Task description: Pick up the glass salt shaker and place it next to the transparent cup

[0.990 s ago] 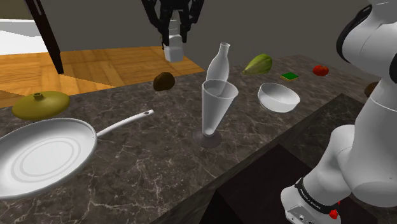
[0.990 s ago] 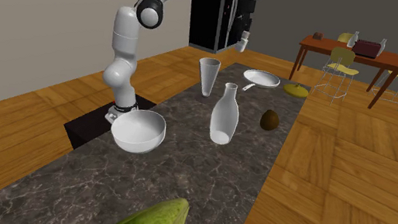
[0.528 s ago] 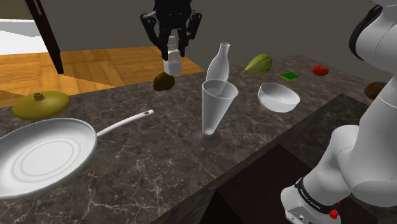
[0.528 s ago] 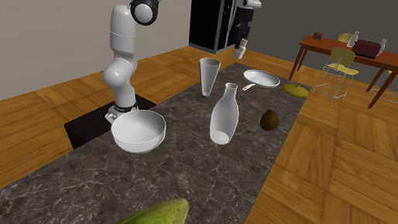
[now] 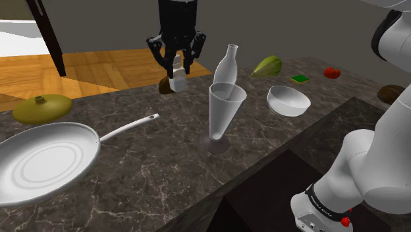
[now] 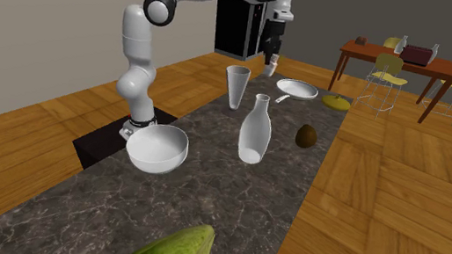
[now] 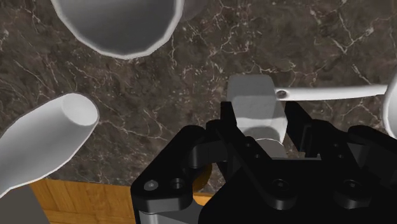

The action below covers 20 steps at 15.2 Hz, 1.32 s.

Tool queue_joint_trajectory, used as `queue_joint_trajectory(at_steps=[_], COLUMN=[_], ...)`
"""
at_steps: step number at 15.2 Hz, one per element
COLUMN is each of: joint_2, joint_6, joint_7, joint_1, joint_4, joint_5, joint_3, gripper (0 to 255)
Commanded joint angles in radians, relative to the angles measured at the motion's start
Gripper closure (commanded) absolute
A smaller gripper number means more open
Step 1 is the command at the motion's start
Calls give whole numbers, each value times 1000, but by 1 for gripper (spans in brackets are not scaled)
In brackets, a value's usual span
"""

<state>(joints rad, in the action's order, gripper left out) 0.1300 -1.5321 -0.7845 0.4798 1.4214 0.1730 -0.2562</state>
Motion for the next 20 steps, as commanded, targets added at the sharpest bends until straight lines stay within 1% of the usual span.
queue_joint_trajectory(at_steps=[1, 10, 20], joint_2=[-7, -31, -32], joint_6=[-30, -158, -292], joint_7=[-2, -14, -31], joint_1=[-2, -9, -12], joint_4=[36, 188, 324], joint_5=[-2, -7, -3], joint_3=[1, 4, 7], gripper=[255, 255, 255])
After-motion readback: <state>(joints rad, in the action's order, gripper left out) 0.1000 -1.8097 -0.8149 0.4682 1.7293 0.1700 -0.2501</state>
